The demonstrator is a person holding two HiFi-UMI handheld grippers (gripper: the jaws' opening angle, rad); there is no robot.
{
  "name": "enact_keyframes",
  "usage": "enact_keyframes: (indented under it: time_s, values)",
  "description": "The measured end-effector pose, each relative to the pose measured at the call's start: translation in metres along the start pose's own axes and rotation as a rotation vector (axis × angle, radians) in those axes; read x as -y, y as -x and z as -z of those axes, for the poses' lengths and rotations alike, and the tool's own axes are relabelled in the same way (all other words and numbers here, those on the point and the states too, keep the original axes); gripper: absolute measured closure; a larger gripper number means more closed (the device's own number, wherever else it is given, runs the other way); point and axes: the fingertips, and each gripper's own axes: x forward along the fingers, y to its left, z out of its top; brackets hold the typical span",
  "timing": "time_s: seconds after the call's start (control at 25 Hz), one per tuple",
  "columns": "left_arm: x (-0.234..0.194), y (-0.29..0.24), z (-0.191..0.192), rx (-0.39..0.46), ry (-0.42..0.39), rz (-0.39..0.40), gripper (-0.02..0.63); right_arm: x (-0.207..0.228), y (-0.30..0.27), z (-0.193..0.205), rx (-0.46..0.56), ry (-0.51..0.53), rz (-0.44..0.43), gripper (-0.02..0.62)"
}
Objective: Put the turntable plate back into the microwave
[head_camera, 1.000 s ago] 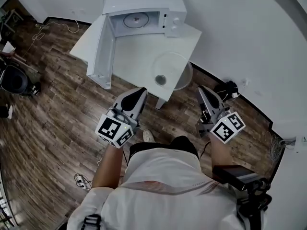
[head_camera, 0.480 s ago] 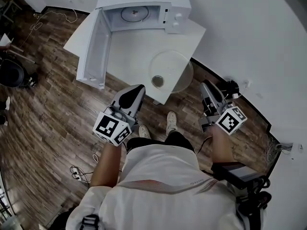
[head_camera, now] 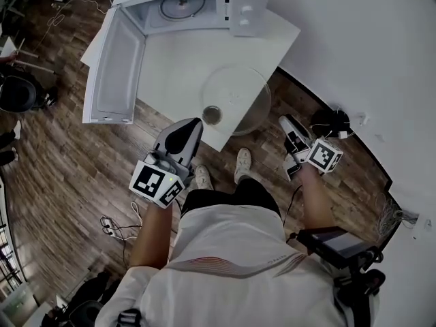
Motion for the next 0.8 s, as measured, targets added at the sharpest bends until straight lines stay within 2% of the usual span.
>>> enact_keyframes:
  time_s: [0.2,0.32,0.6,0.8]
  values:
    - [-0.007,-0.008,0.021,-0.028,0.009,-0.065,0.595,0.038,-0.027,0.034,-0.108,-0.134,-0.09,0.375]
    - [-0.017,-0.012,0.035,-0.045,0.006,-0.089,0.595,0.058,-0.044,0.051,-0.144,-0.191,-0.12,0.373]
    - [-0.026,-0.004,0.067,-0.089,0.039,-0.15,0.595,0.07,-0.078,0.089,-0.213,-0.302,-0.193,0.373]
    - [-0.033,0.006,0.076,-0.096,0.057,-0.185,0.595,0.065,-0.092,0.1,-0.25,-0.379,-0.252,0.374]
